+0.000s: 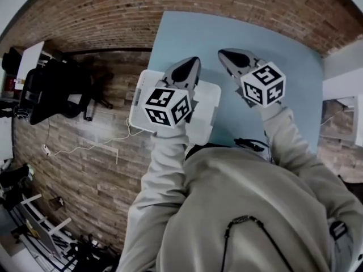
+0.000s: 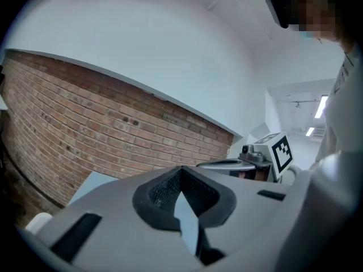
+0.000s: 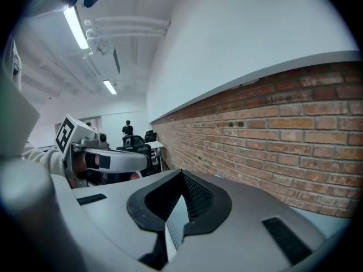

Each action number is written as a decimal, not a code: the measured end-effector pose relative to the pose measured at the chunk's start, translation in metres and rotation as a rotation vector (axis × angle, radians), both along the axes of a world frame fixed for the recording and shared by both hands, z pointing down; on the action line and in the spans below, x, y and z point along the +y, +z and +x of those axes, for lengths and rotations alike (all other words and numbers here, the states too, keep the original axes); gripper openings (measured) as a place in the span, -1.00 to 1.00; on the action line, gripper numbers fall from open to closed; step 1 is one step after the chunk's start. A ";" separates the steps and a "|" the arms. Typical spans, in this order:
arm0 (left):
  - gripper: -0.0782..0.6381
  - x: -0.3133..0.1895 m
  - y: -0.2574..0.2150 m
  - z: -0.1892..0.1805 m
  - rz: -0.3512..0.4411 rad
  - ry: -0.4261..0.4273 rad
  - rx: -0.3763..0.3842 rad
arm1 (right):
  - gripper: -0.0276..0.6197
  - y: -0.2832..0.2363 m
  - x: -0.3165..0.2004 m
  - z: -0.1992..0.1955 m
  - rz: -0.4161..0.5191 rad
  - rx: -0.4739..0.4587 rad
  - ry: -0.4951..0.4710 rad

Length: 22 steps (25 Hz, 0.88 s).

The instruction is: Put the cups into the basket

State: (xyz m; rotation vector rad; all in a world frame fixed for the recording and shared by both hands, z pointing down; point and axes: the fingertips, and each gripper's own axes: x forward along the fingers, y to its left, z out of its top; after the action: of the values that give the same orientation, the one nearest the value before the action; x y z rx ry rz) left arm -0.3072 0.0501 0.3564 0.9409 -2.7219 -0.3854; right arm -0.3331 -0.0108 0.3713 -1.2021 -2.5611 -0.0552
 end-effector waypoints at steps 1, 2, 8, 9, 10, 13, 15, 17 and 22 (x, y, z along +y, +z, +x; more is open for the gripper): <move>-0.79 -0.009 -0.002 -0.001 0.003 0.019 -0.004 | -0.88 -0.005 -0.008 0.002 -0.009 -0.007 0.017; -0.79 -0.018 -0.005 -0.002 0.004 0.038 -0.010 | -0.88 -0.011 -0.017 0.004 -0.018 -0.014 0.035; -0.79 -0.102 -0.026 -0.009 0.020 0.191 -0.069 | -0.88 -0.026 -0.113 0.009 -0.057 -0.025 0.218; -0.79 -0.118 -0.029 -0.008 0.026 0.214 -0.076 | -0.88 -0.027 -0.133 0.011 -0.063 -0.022 0.257; -0.79 -0.134 -0.030 -0.007 0.030 0.236 -0.082 | -0.88 -0.029 -0.153 0.015 -0.070 -0.023 0.293; -0.79 -0.177 -0.033 0.000 0.030 0.285 -0.101 | -0.89 -0.037 -0.203 0.031 -0.081 -0.036 0.372; -0.79 -0.199 -0.037 0.003 0.040 0.278 -0.122 | -0.88 -0.039 -0.227 0.042 -0.046 -0.048 0.408; -0.79 -0.215 -0.040 0.006 0.050 0.262 -0.137 | -0.89 -0.041 -0.242 0.050 0.000 -0.065 0.420; -0.79 -0.250 -0.043 0.032 -0.022 0.368 -0.149 | -0.89 -0.057 -0.252 0.060 -0.033 -0.103 0.381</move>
State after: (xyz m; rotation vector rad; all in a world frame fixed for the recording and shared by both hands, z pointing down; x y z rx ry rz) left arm -0.2756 -0.2000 0.3137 1.4817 -2.5908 -0.2205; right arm -0.2727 -0.2632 0.3140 -0.7197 -2.8454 0.0104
